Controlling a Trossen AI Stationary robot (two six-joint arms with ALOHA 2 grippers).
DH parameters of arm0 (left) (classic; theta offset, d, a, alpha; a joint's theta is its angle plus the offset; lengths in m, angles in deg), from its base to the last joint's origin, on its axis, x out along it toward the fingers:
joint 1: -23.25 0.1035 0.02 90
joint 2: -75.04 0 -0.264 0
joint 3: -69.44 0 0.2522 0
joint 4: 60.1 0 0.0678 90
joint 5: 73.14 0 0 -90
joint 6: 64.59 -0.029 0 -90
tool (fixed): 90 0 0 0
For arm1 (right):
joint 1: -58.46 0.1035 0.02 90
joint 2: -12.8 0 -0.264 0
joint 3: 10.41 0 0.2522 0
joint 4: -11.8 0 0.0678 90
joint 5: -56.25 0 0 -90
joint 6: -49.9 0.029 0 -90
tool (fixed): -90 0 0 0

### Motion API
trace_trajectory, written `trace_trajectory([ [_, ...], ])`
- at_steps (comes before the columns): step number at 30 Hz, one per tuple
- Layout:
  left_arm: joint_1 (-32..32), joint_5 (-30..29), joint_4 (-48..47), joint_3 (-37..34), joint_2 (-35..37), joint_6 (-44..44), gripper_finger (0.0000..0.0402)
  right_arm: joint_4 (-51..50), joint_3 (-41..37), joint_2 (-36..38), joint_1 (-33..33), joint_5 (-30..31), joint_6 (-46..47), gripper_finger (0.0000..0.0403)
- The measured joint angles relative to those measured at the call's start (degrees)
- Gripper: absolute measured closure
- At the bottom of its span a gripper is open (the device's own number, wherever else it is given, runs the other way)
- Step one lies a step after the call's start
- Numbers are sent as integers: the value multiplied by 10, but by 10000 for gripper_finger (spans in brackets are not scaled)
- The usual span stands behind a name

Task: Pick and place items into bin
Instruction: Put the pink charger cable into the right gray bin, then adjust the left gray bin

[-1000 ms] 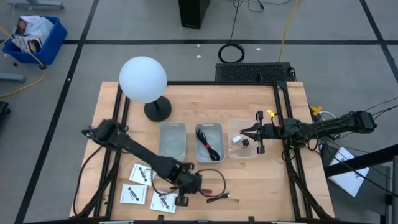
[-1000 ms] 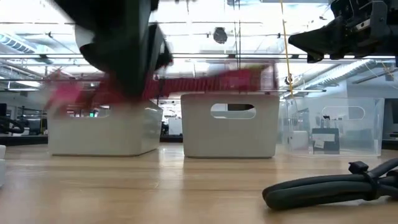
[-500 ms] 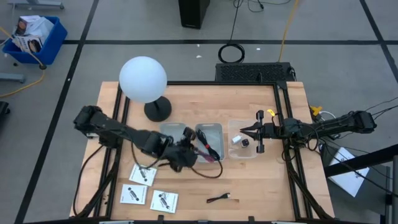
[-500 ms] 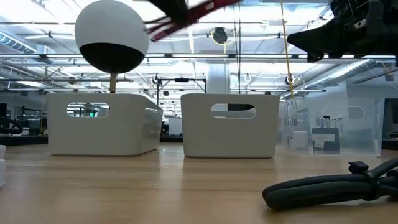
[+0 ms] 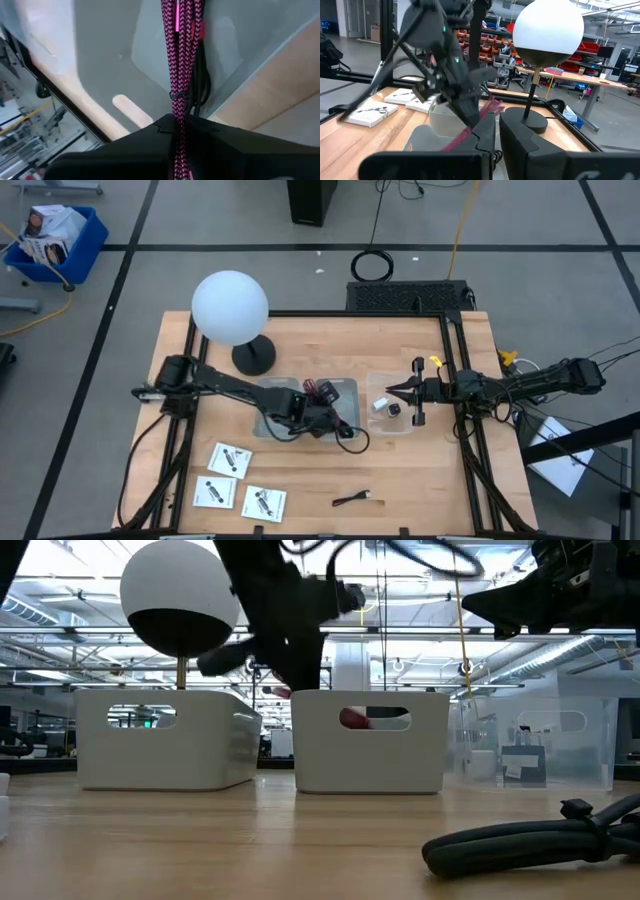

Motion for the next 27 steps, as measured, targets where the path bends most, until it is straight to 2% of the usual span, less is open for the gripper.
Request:
trace_trajectory([
  [4,10,2,16,0,-30,-23,386,0,0,0,0,0,-7,383],
  [11,15,33,64,0,-33,-43,382,-1,0,0,0,0,-9,383],
  [19,15,28,65,0,-32,-32,326,-3,0,0,0,0,-9,383],
  [27,6,16,64,0,-32,-22,295,-3,0,0,0,0,-9,383],
])
